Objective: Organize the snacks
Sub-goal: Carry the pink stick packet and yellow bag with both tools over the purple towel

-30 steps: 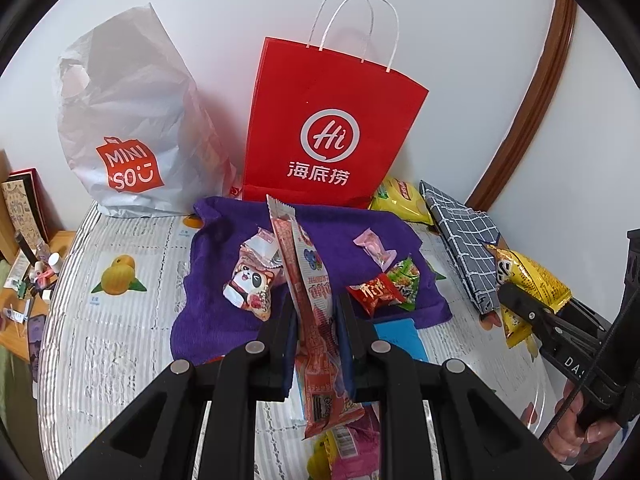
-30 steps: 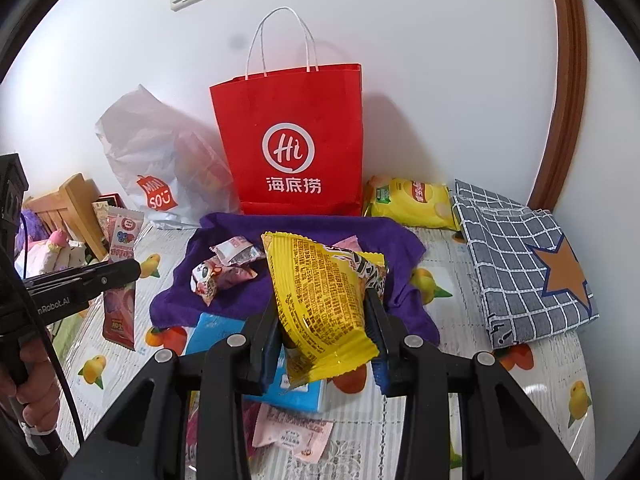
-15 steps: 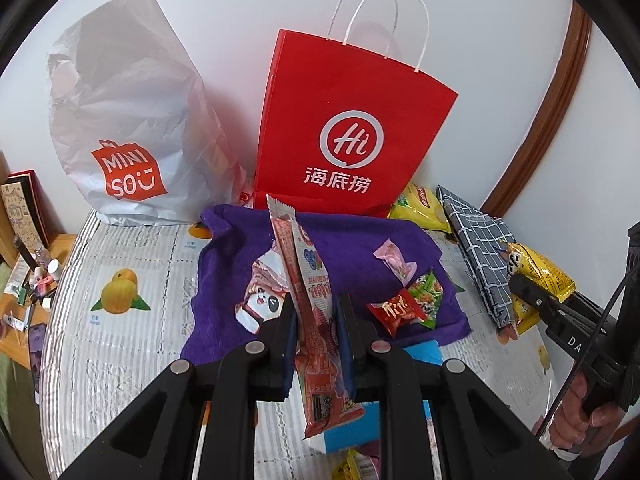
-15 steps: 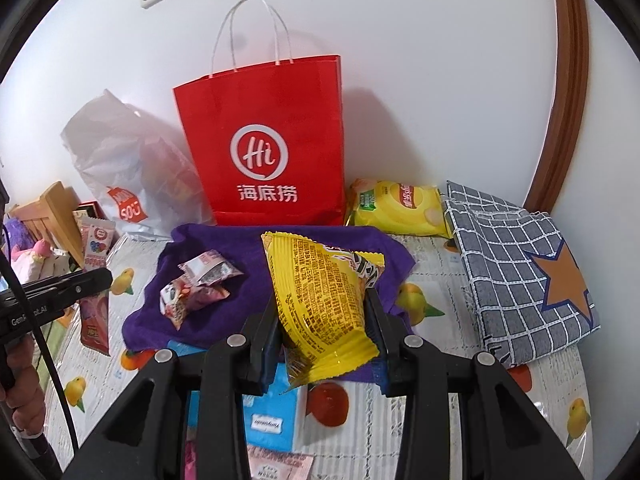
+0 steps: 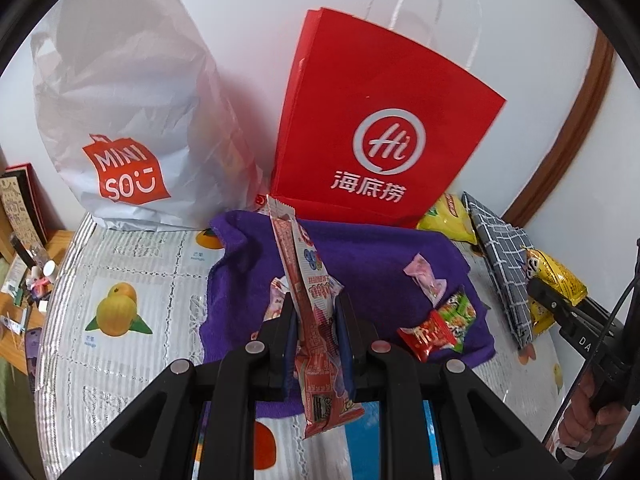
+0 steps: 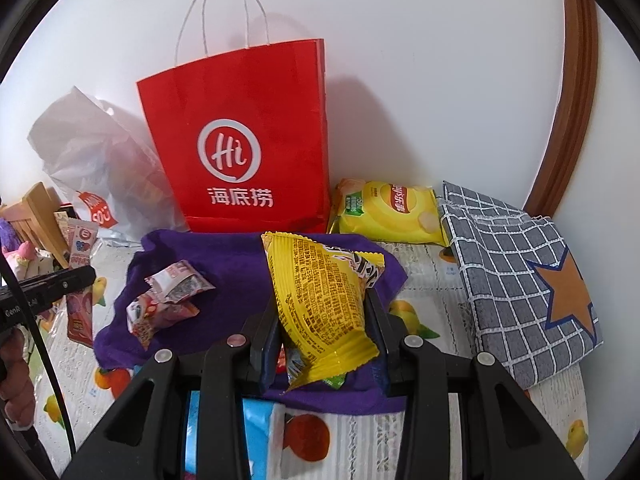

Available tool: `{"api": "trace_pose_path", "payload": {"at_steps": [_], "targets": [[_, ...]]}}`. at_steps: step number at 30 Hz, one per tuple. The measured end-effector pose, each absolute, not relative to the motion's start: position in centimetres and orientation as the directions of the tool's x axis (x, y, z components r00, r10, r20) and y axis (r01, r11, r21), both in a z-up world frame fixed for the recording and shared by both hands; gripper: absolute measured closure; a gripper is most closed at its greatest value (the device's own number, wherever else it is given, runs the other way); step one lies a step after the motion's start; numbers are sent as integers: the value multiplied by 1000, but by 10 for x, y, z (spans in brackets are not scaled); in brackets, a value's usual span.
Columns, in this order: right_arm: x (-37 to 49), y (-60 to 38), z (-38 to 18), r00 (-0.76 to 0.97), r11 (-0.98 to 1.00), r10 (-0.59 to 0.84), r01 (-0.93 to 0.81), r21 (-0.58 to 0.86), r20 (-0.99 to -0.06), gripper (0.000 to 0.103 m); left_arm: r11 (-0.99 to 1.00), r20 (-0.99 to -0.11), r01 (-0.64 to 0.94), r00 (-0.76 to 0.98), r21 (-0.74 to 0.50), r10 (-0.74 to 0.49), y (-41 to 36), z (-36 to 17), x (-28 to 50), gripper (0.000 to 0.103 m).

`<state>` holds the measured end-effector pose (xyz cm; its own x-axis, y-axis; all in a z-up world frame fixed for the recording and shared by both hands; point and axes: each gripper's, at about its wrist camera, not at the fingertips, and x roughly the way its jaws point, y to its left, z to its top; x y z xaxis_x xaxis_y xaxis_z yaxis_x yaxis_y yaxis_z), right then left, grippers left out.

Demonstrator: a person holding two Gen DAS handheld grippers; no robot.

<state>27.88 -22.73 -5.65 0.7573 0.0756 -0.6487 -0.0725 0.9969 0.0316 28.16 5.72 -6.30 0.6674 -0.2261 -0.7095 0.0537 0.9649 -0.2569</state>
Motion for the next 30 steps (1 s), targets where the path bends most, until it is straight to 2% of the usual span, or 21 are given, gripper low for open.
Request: {"api": "trace_pose_path", "payload": {"at_steps": [18, 30], "targets": [[327, -202, -101, 695, 984, 159, -169, 55, -701, 66, 966, -762, 79, 601, -246, -243, 34, -99, 328, 85], [354, -181, -130, 658, 983, 113, -184, -14, -745, 65, 965, -792, 84, 556, -248, -252, 34, -123, 346, 83]]}}
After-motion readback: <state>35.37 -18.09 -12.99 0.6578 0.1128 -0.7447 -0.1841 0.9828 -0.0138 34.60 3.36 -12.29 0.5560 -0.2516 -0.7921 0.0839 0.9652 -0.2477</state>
